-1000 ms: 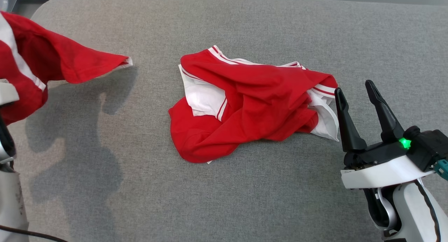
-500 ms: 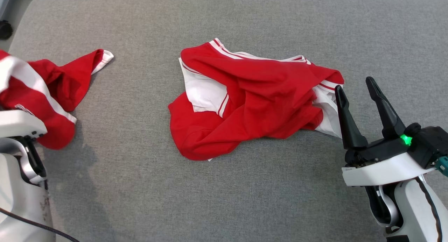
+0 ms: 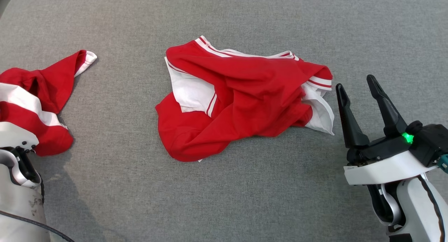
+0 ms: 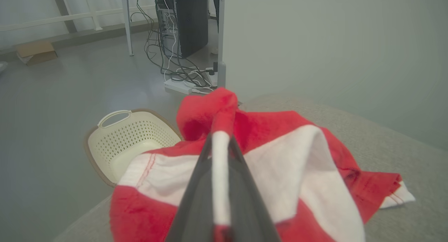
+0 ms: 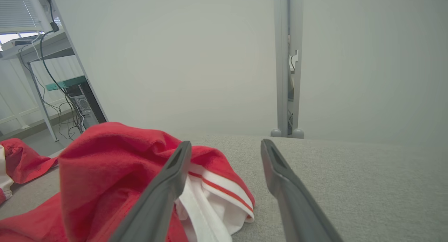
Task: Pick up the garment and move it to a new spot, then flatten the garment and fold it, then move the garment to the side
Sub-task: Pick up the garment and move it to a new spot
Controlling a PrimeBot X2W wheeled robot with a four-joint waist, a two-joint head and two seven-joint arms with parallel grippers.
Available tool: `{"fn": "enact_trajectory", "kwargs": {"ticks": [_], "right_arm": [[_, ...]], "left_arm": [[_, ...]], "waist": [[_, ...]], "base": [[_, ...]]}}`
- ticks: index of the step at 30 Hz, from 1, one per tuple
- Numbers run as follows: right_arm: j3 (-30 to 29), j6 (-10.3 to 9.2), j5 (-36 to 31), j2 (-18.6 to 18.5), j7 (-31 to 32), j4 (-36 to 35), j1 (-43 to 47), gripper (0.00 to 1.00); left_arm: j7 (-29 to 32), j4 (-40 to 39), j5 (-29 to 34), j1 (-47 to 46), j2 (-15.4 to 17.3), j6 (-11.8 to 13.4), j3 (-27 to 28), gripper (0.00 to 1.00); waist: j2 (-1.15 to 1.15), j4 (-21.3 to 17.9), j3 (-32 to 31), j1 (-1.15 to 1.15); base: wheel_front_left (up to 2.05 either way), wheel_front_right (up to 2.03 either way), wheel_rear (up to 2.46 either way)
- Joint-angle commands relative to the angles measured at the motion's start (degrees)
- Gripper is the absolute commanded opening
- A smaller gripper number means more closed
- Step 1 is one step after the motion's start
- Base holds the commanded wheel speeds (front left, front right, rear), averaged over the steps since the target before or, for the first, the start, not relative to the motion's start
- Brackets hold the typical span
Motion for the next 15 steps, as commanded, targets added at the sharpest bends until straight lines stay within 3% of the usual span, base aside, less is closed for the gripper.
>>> {"fn": "enact_trajectory", "kwargs": {"ticks": [1, 6, 15], "right_arm": [[-0.33, 0.14, 0.51, -0.19, -0.28, 0.16, -0.46, 1.00], [-0.78, 0.14, 0.30, 0.46, -0.28, 0.40, -0.09, 1.00], [-1.41, 0.14, 0.87, 3.55, -0.28, -0.64, 0.01, 1.00]], "left_arm": [[-0.03, -0.83, 0.34, -0.93, 0.36, -0.59, 0.53, 1.00], [-0.03, -6.22, 2.06, 0.17, -0.85, -1.49, 1.02, 1.00], [-0.03, -24.29, 6.49, 6.23, -4.77, -3.38, -0.66, 1.00]], "waist": [[0.00, -0.18, -0.47, 0.00], [0.00, -0.70, -1.87, 0.00], [0.00, -2.87, -6.56, 0.00]], "base": [[0.00, 0.00, 0.00], [0.00, 0.00, 0.00], [0.00, 0.00, 0.00]]}}
